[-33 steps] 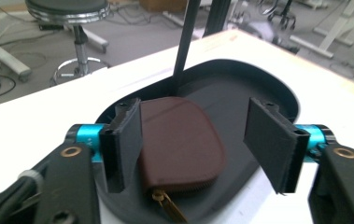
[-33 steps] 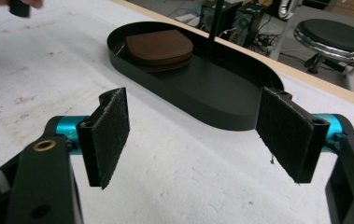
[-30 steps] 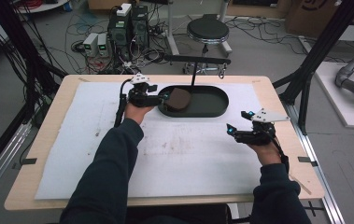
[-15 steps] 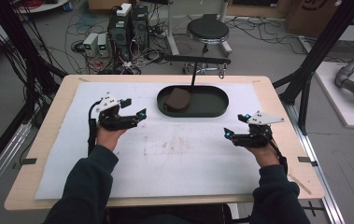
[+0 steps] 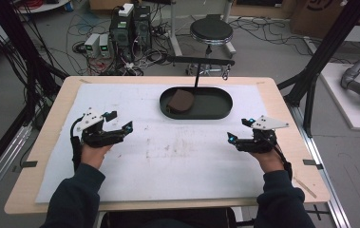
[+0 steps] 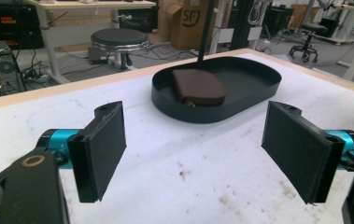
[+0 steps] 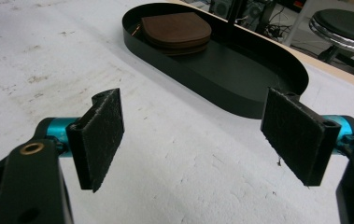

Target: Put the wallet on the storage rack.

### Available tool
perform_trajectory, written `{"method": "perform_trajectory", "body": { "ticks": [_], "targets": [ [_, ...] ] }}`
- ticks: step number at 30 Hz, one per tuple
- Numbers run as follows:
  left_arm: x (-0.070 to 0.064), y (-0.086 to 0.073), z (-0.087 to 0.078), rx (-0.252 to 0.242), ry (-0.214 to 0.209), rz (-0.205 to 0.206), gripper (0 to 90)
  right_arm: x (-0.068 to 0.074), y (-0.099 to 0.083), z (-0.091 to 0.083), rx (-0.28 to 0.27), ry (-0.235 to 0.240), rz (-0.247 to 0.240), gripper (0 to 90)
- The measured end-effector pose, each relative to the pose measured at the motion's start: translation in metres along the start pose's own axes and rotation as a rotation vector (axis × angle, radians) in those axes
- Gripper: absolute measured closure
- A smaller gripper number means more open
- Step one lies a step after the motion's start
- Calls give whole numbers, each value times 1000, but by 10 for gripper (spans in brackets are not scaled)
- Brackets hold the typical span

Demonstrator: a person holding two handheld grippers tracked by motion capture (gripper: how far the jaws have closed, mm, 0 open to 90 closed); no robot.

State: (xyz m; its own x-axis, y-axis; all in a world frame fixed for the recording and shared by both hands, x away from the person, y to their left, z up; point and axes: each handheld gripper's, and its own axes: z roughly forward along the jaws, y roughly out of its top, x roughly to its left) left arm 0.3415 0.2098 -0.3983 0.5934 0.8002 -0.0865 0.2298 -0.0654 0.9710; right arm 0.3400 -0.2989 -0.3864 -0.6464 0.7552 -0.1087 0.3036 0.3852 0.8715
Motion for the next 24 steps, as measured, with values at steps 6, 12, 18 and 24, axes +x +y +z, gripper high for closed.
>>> {"method": "perform_trajectory", "body": {
  "ticks": [6, 12, 18, 24],
  "targets": [
    [4, -9, -9, 0, 30, -20, 215, -2, -3, -2, -3, -10, 18, 218],
    [5, -15, -13, 1, 36, -17, 215, -1, -4, 0, 7, -18, 12, 218],
    [9, -18, -18, -11, 47, -31, 215, 0, -4, 2, 17, -19, 7, 218],
    [12, -20, -20, 0, 58, -44, 215, -2, -5, 3, 9, -26, 24, 218]
  ]
}}
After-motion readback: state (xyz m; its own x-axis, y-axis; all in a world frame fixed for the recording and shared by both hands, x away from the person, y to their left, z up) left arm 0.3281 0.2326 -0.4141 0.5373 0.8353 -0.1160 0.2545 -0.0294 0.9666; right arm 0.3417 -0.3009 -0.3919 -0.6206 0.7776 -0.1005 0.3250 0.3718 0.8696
